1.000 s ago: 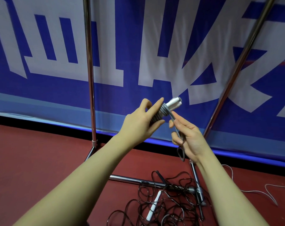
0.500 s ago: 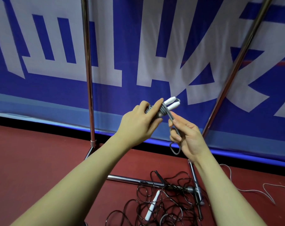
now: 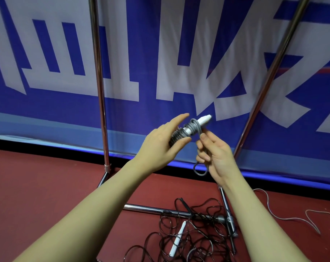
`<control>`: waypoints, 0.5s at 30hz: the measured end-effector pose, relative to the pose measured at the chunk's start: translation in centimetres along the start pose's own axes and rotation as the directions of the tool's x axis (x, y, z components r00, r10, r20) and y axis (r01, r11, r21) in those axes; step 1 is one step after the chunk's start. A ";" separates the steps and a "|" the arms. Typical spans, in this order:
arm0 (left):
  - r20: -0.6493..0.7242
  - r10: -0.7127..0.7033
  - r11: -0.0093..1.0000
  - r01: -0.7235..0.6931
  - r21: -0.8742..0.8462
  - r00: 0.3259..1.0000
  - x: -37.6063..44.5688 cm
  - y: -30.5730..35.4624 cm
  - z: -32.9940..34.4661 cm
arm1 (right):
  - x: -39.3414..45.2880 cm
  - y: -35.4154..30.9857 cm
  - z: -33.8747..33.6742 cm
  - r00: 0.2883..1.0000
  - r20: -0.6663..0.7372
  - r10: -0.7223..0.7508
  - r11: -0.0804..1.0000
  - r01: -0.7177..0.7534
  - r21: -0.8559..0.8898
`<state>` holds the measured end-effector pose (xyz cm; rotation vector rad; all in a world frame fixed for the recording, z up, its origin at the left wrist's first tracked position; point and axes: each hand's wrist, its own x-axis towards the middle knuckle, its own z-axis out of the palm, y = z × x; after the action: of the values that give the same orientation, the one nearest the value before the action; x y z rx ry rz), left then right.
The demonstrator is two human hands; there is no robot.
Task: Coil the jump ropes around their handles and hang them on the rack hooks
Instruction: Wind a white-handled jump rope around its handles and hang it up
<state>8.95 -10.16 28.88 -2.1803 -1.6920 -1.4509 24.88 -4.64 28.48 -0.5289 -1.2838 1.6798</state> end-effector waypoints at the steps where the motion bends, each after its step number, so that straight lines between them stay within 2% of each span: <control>1: 0.020 -0.011 1.000 0.011 0.018 1.000 -0.1 0.1 0.1 | 0.0 -0.1 0.1 1.000 0.013 -0.003 1.000 0.003 0.019; 4: 0.017 -0.029 0.995 0.027 0.098 0.999 0.1 0.2 0.6 | -0.1 -0.3 0.2 1.000 0.021 -0.014 0.999 0.014 0.036; 7: -0.063 0.047 0.981 -0.034 0.193 0.997 0.3 0.4 1.0 | -0.1 -0.5 0.0 1.000 0.025 -0.015 1.000 0.015 0.023; 9: -0.060 0.071 0.973 -0.056 0.223 0.996 0.4 0.3 1.0 | -0.2 -0.6 -0.1 1.000 0.024 -0.005 0.999 0.005 0.036; 15: -0.061 0.050 0.991 -0.057 -0.117 0.997 0.3 -0.5 1.1 | -0.1 -0.3 -0.4 0.989 -0.127 -0.080 0.995 0.072 -0.063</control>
<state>9.28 -9.11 28.21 -2.1992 -1.5552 -1.6235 25.37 -4.51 28.60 -0.6060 -1.2463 1.5240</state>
